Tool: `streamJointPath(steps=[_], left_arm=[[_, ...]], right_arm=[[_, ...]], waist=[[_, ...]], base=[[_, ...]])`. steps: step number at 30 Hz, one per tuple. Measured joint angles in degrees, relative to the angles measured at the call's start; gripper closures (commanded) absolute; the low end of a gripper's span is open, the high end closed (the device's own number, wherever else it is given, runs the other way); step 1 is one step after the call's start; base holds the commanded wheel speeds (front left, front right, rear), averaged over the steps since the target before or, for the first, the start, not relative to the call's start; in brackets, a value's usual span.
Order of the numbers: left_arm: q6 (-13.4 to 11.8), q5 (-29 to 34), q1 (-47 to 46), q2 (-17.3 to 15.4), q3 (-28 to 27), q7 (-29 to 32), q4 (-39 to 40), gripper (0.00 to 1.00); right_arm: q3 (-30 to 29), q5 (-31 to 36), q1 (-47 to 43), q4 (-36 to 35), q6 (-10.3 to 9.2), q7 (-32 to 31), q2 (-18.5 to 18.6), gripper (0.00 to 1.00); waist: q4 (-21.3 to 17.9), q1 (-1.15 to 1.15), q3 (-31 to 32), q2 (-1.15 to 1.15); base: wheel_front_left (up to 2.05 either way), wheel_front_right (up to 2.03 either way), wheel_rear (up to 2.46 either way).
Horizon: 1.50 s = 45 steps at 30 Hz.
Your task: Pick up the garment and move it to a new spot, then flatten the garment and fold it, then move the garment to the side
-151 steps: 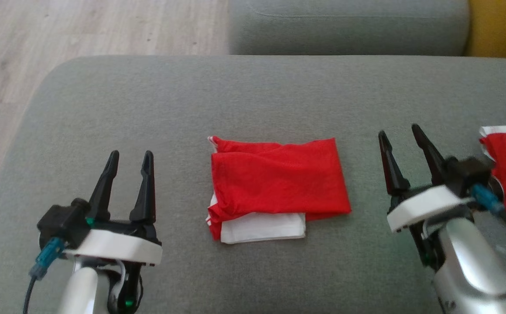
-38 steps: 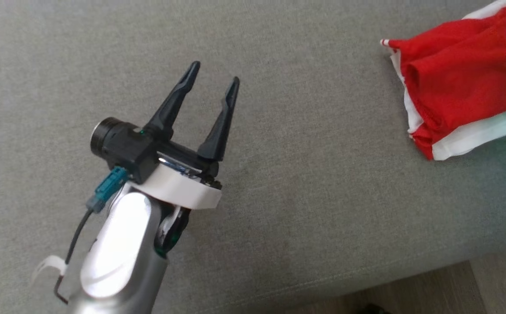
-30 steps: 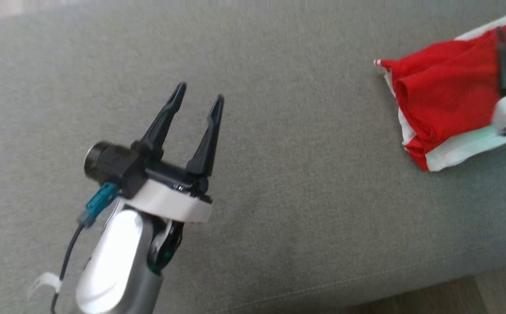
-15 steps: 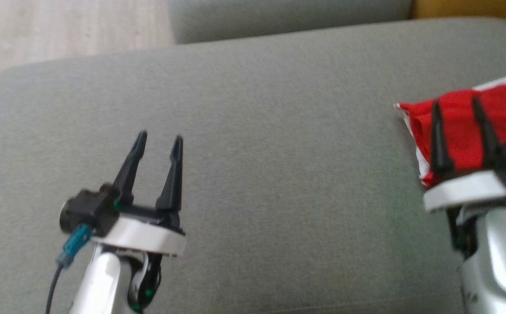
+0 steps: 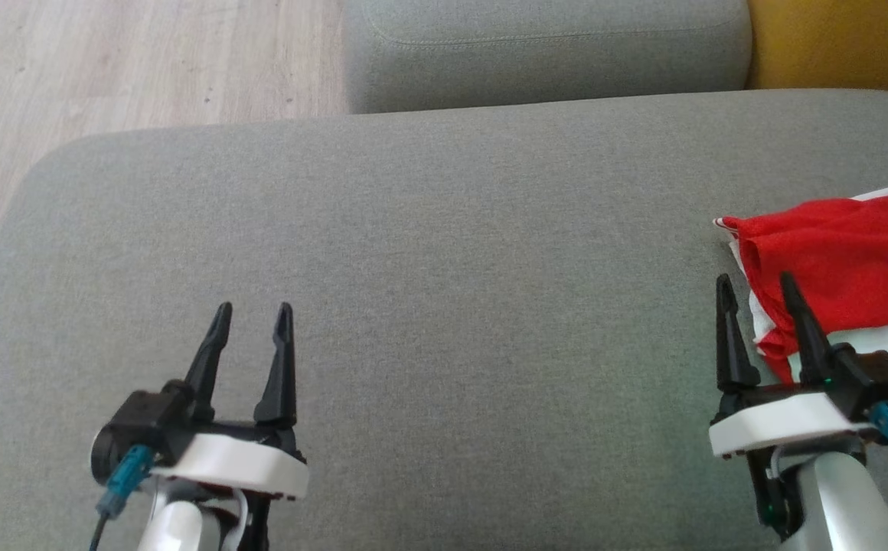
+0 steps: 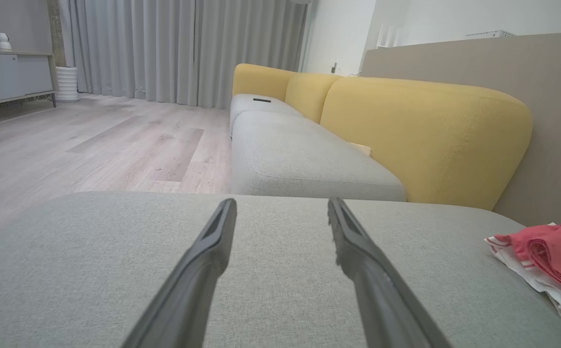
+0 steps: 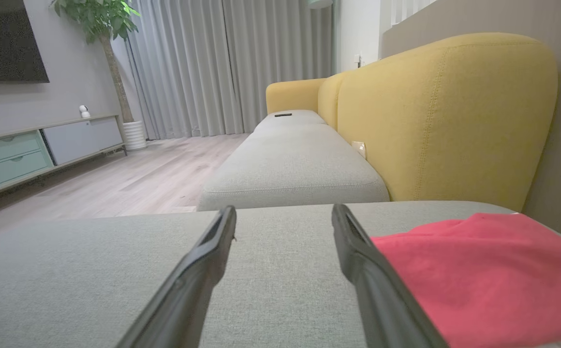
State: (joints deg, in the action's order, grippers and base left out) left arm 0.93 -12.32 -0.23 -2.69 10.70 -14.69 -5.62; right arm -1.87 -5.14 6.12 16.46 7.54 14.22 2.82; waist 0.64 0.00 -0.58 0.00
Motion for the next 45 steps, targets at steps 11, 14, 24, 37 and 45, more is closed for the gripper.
streamJointPath(steps=[11, 14, 24, 37, 45], left_arm=[[-1.52, -1.46, -0.01, -0.01, -2.25, 0.0, 0.1, 0.0], [-1.52, -1.44, -0.01, 0.0, -2.31, 0.0, 0.34, 0.0], [-1.45, -2.16, 0.07, 0.01, -3.46, 0.0, 0.18, 0.0], [-1.87, -5.27, 3.34, 0.1, -3.66, 0.8, -4.75, 1.0], [-1.36, -9.71, 3.2, 0.1, -3.97, 1.9, -4.94, 1.0]], right_arm=[[1.24, -1.04, 0.04, -0.93, 0.0, 0.14, -0.07, 0.0], [1.43, -1.47, 0.04, -0.93, 0.0, 0.14, -0.07, 0.0], [1.82, -1.49, 0.04, -0.92, 0.0, 0.14, -0.07, 0.0], [1.7, -4.44, -3.24, 3.72, 0.0, -0.7, -0.26, 1.0], [1.43, -9.16, -3.2, 3.44, 0.0, -2.01, -0.26, 1.0]], waist=[[-0.94, 0.0, 0.12, 0.0], [-1.03, 0.0, 0.14, 0.0], [-1.24, 0.0, 0.26, 0.0], [-1.32, 0.0, 0.27, 0.0], [-1.27, 0.01, 0.27, 0.0]], base=[[0.0, 0.0, 0.0], [0.0, 0.0, 0.0], [0.0, 0.0, 0.0], [0.0, 0.0, 0.0], [0.0, 0.0, 0.0]])
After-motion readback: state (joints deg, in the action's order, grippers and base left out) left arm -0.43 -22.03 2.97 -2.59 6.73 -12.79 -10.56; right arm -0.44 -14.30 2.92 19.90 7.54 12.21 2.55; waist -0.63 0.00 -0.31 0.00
